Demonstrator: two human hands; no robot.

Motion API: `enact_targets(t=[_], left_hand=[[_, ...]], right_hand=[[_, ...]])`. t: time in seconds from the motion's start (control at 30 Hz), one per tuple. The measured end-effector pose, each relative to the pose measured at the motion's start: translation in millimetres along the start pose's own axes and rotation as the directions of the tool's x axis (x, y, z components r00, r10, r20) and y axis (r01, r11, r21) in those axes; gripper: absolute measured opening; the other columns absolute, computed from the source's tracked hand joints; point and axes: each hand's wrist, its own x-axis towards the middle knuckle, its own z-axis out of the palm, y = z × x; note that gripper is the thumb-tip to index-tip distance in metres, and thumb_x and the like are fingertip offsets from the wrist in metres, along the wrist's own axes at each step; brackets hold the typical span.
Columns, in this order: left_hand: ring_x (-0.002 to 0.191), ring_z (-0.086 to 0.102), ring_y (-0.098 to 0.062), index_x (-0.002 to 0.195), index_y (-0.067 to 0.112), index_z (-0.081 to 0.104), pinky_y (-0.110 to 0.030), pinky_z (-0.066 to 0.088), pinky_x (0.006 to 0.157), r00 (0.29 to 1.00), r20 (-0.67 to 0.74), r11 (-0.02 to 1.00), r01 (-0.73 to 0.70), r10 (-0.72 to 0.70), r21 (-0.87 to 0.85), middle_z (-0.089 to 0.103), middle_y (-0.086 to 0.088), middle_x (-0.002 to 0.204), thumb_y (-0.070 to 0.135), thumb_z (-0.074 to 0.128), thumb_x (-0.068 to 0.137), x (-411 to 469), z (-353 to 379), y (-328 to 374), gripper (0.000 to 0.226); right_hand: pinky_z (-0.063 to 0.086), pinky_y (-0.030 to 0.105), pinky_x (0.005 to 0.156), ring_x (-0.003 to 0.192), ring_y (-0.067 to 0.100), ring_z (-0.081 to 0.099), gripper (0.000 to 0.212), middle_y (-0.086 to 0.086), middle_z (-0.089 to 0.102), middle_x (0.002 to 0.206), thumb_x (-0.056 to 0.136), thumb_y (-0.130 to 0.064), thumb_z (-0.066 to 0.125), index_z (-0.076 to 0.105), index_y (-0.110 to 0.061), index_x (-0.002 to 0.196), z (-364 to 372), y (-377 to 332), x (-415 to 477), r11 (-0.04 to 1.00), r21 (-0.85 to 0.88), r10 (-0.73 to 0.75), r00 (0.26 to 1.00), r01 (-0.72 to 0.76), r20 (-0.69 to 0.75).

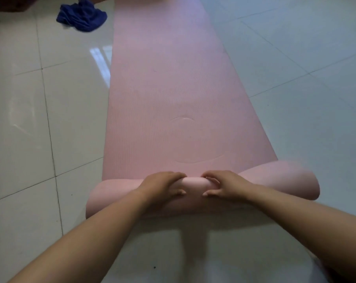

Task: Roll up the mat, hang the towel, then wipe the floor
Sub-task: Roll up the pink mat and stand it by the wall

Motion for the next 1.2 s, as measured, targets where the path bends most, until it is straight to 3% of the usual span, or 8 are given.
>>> enact_targets(t=[0.1,0.2,0.3,0.43,0.57,0.87,1.03,1.2], left_hand=[[0.124,0.047,-0.021,0.137,0.031,0.042,-0.029,0.037,0.095,1.0,0.016,1.0,-0.025,0.025,-0.01,0.049,0.003,0.14,0.051,0.054,0.087,10.9,-10.5,3.4,0.055],[0.127,0.045,-0.022,0.138,0.031,0.04,-0.03,0.037,0.099,1.0,0.019,1.0,0.006,-0.006,0.014,0.047,0.002,0.142,0.052,0.054,0.087,25.8,-17.0,-3.6,0.057],[0.126,0.046,-0.023,0.137,0.03,0.042,-0.031,0.037,0.099,1.0,0.017,1.0,0.016,-0.016,-0.008,0.048,0.0,0.141,0.053,0.054,0.087,34.4,-13.3,-9.9,0.057],[0.124,0.048,-0.021,0.136,0.032,0.043,-0.03,0.038,0.097,0.999,-0.008,0.999,0.038,-0.038,-0.017,0.05,0.001,0.139,0.055,0.054,0.086,35.1,-15.0,-14.0,0.056],[0.126,0.045,-0.02,0.138,0.032,0.041,-0.03,0.035,0.099,0.998,-0.013,0.998,0.055,-0.055,-0.01,0.047,0.003,0.141,0.055,0.053,0.086,38.0,-19.0,-22.4,0.058],[0.114,0.054,-0.023,0.127,0.027,0.054,-0.033,0.043,0.093,0.946,-0.287,0.986,0.167,-0.152,0.027,0.054,0.001,0.131,0.052,0.051,0.087,41.7,-27.7,-18.6,0.047],[0.128,0.042,-0.021,0.135,0.03,0.045,-0.042,0.029,0.105,0.942,-0.275,0.962,0.238,-0.194,0.135,0.045,0.001,0.141,0.068,0.019,0.077,47.5,-25.7,-10.8,0.073],[0.124,0.049,-0.024,0.132,0.023,0.05,-0.056,0.03,0.105,0.925,-0.326,0.938,0.271,-0.192,0.216,0.052,-0.004,0.136,0.062,0.03,0.083,52.2,-16.7,-5.2,0.066]], right_hand=[[0.04,0.036,0.098,0.118,0.026,0.047,0.061,0.007,0.047,0.131,0.08,-0.049,0.065,0.047,-0.024,0.132,-7.0,-2.3,1.8,0.988,-0.136,0.064,0.997,-0.069,-0.042],[0.041,0.038,0.097,0.116,0.027,0.048,0.058,0.006,0.046,0.129,0.082,-0.046,0.063,0.046,-0.025,0.132,0.2,0.1,9.1,0.988,-0.11,0.097,0.986,-0.112,-0.138],[0.041,0.035,0.098,0.116,0.023,0.05,0.055,0.002,0.052,0.129,0.082,-0.046,0.063,0.05,-0.025,0.13,3.6,8.5,10.2,0.995,-0.042,0.075,0.977,-0.085,-0.199],[0.037,0.036,0.101,0.122,0.027,0.046,0.059,0.006,0.048,0.136,0.082,-0.046,0.063,0.048,-0.022,0.133,2.7,7.1,1.7,0.988,-0.154,-0.011,0.972,-0.025,-0.233],[0.026,0.042,0.107,0.132,0.029,0.036,0.077,0.009,0.036,0.146,0.08,-0.051,0.062,0.033,-0.019,0.143,7.8,8.1,5.5,0.954,-0.297,-0.11,0.974,0.048,-0.196],[0.022,0.037,0.104,0.137,0.02,0.025,0.07,-0.001,0.023,0.152,0.088,-0.057,0.044,0.018,-0.027,0.146,-28.5,26.7,59.0,0.92,-0.375,-0.174,0.977,0.117,-0.122],[0.029,0.038,0.102,0.133,0.021,0.032,0.069,-0.002,0.027,0.149,0.086,-0.059,0.046,0.02,-0.032,0.145,-49.3,39.7,89.0,0.939,-0.317,-0.175,0.979,0.134,-0.105],[0.037,0.041,0.098,0.125,0.025,0.041,0.072,-0.001,0.035,0.144,0.082,-0.06,0.052,0.023,-0.038,0.144,-66.2,46.9,112.8,0.965,-0.239,-0.14,0.981,0.106,-0.134]])
